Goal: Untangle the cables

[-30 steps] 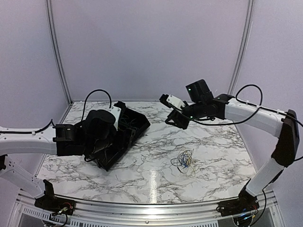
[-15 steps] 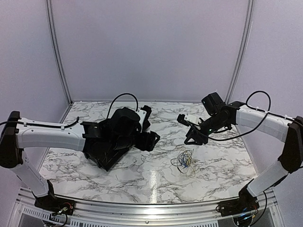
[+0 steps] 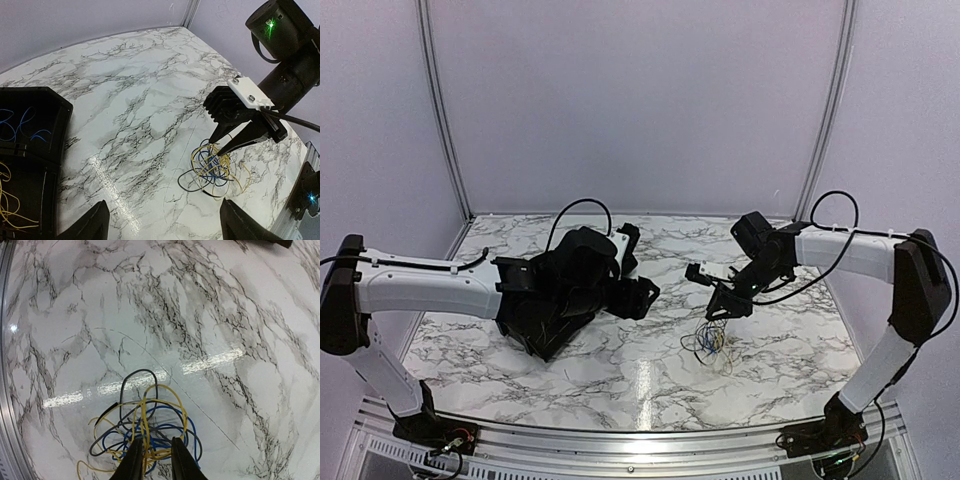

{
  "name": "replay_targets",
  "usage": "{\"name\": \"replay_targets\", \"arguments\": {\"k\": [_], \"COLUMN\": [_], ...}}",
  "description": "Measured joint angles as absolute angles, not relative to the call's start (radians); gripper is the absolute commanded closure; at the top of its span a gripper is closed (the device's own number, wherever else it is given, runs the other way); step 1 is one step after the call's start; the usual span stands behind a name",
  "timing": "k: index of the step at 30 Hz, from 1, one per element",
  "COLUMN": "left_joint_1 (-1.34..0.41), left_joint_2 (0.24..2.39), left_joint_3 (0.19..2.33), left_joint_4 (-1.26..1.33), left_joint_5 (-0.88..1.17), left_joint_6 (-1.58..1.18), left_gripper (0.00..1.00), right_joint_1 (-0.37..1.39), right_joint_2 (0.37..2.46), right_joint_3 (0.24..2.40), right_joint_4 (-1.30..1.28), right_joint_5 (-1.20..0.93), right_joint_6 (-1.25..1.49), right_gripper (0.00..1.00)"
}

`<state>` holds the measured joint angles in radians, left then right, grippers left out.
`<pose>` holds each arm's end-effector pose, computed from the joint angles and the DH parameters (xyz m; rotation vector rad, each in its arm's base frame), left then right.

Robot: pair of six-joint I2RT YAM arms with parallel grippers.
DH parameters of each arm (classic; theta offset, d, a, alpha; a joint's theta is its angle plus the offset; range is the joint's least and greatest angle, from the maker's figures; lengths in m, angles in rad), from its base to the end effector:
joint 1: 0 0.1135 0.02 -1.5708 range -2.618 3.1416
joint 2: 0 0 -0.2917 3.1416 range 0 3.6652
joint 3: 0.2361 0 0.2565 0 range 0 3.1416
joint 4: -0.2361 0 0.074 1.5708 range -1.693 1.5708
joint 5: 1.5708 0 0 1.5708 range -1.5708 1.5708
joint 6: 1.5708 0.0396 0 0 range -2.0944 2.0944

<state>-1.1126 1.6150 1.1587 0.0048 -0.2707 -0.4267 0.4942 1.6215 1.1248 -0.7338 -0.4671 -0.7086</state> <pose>0.1794 -0.3398 0.3000 0.5296 2.0082 -0.6997 0.2725 0.1671 0.2356 -1.6170 2.1617 0.5884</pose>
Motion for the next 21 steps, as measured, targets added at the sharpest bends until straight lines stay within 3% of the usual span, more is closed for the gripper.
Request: {"name": "replay_targets", "arguments": {"k": [3,14,21], "left_joint_1": [-1.113,-1.112,-1.112], "left_joint_2": [1.615,1.629,1.781], "left_joint_3": [1.148,1.141,1.212], "left_joint_4": [0.006,0.112,0.263], "left_joint_5": [-0.272,-0.270,-0.220], "left_joint_6": [-0.431,-0.430,-0.407], "left_gripper": [0.21,0.21,0.20], "right_joint_1": [0.494,0.495,0.520], "right_joint_2": [1.625,1.576,1.474], "right_joint_3": [1.127,1.296,1.508], "right_joint_4": [-0.733,-0.788,-0.847], "right_joint_5": [-0.468,-0.537,-0.591], "right_joint_6": [-0.701,-0.630,-0.542], "right_gripper": [1.00,1.00,1.00]}}
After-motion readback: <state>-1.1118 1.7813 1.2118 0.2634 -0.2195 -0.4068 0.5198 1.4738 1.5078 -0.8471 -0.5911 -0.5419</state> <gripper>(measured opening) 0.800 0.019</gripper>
